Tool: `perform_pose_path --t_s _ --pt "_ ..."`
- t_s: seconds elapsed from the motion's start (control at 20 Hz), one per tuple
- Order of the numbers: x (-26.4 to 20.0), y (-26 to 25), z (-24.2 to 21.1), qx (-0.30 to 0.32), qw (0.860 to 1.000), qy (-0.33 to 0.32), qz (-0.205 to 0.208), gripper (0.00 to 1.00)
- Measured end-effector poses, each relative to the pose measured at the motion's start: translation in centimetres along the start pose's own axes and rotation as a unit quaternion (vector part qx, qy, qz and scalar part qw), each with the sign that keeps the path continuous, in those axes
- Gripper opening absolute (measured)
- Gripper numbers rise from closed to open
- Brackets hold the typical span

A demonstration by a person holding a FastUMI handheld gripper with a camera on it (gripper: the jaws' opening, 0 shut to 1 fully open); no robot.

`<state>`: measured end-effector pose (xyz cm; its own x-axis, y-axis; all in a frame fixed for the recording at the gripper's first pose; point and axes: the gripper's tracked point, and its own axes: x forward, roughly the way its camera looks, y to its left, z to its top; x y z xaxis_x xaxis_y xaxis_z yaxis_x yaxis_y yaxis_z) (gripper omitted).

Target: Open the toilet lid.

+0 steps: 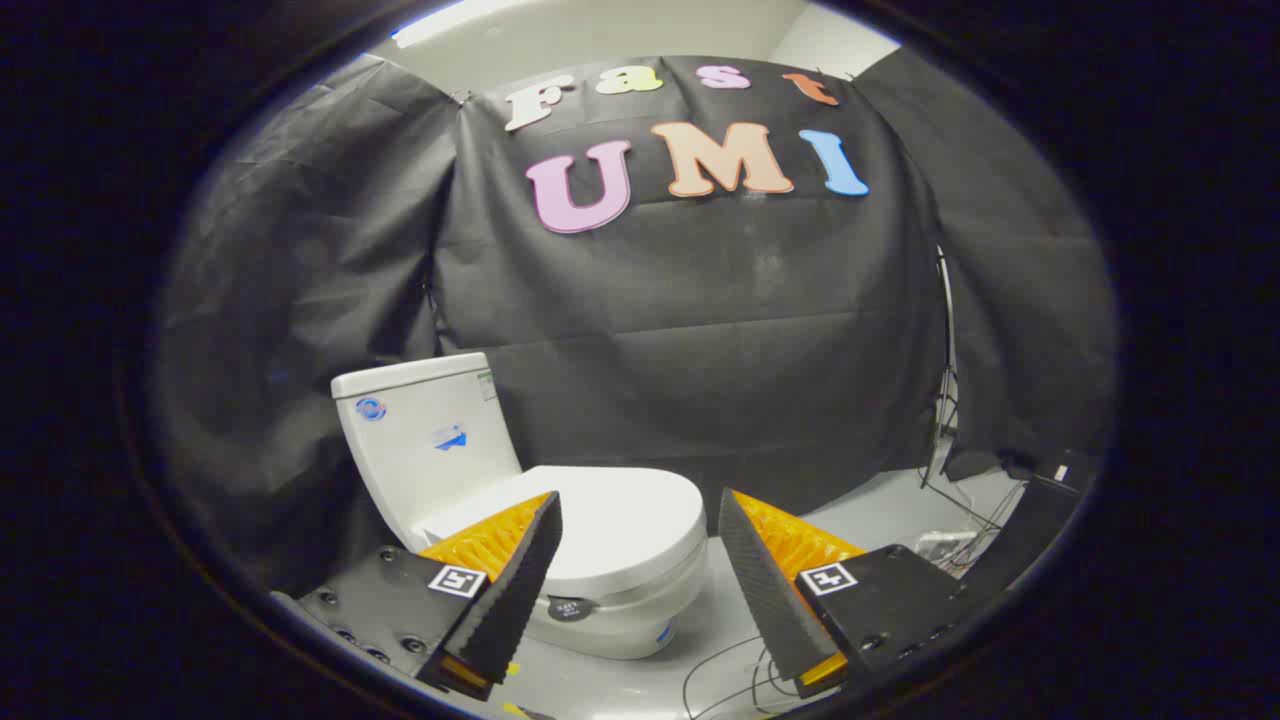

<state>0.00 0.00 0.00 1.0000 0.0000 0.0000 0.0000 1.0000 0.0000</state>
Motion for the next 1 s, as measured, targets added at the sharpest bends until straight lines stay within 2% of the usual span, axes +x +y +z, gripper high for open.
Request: perform_pose_path --t_s 0.2,0.55,0.7,0.75,0.85,1.0 --pt "0.6 0.1 -2.6 0.017 0.999 0.030 -0.008 0.98" --pt "2.0 0.8 -2.7 0.024 0.999 0.035 -0.008 0.98" --pt "2.8 0.8 -4.1 0.047 0.997 0.064 -0.007 0.98" --pt "3.0 0.8 -5.3 0.062 0.994 0.090 -0.006 0.98" --pt "2.9 2.6 -8.3 0.110 0.981 0.156 0.032 0.98" --pt "4.2 3.9 -12.1 0.149 0.963 0.223 0.038 0.98"
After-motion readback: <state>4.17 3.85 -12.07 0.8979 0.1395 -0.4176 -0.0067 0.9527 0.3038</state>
